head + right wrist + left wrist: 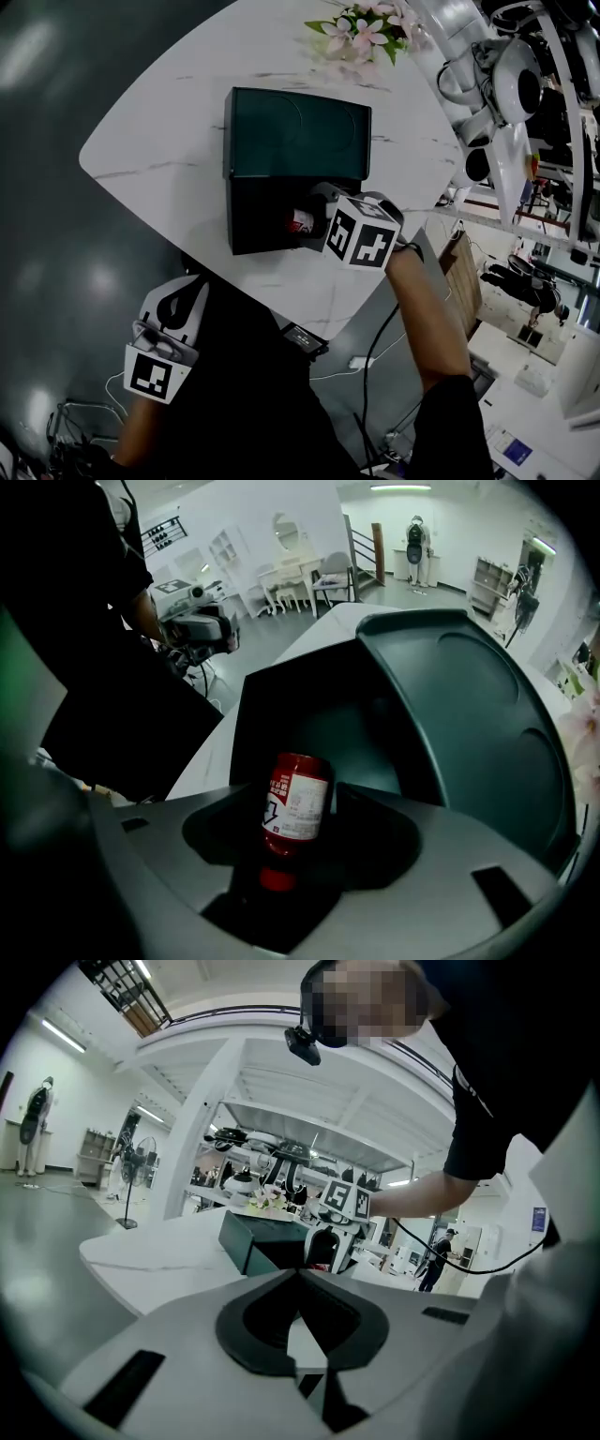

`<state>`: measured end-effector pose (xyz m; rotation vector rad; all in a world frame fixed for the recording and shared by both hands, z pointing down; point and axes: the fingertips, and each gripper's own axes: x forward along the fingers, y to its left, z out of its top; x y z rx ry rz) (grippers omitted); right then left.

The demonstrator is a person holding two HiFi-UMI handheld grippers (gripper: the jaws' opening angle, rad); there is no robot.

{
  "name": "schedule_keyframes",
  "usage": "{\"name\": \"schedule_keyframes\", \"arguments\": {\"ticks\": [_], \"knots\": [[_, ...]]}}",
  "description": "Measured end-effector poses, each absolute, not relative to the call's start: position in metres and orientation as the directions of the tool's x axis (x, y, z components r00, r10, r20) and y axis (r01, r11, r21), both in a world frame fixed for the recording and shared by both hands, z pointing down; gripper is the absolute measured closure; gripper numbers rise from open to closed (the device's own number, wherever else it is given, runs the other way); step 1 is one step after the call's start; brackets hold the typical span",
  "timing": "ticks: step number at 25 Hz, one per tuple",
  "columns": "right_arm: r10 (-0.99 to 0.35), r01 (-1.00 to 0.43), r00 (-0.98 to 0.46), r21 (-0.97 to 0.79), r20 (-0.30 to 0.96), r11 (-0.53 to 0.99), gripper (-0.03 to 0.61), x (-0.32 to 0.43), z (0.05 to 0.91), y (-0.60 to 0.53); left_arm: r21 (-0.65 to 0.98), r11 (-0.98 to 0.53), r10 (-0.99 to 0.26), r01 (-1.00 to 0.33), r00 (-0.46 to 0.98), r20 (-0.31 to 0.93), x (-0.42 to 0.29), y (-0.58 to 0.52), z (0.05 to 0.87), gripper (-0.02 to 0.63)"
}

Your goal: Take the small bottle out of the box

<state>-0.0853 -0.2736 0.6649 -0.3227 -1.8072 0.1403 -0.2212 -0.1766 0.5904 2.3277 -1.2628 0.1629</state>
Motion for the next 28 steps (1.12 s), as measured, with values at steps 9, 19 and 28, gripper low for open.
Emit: {"name": "schedule_keyframes", "arguments": {"ticks": [9,19,28], "knots": [[0.151,0.039,-0.160,-0.147,0.976,0.988,0.327,-0.089,0.686,-0.280,0.349,-0.459,-0.760,-0.817,0.565,0.321,-0.216,-0.168,0.586,0.598],[-0.021,-0.013,-0.399,0.017,0.917,1.000,0.339,-0.110,0.627,-0.285,0.291,-0.479,-0.806,-0.828,0.546,0.229,-0.227,-0.172,0.544,0.598],[-0.349,-0.298,-0.783,0.181,0.515,0.937,0.339,-0.115,0.421,-0.263,0.155,-0.515,-0.838,-0.843,0.533,0.115,-0.226,-0.199,0.441,0.598]]}}
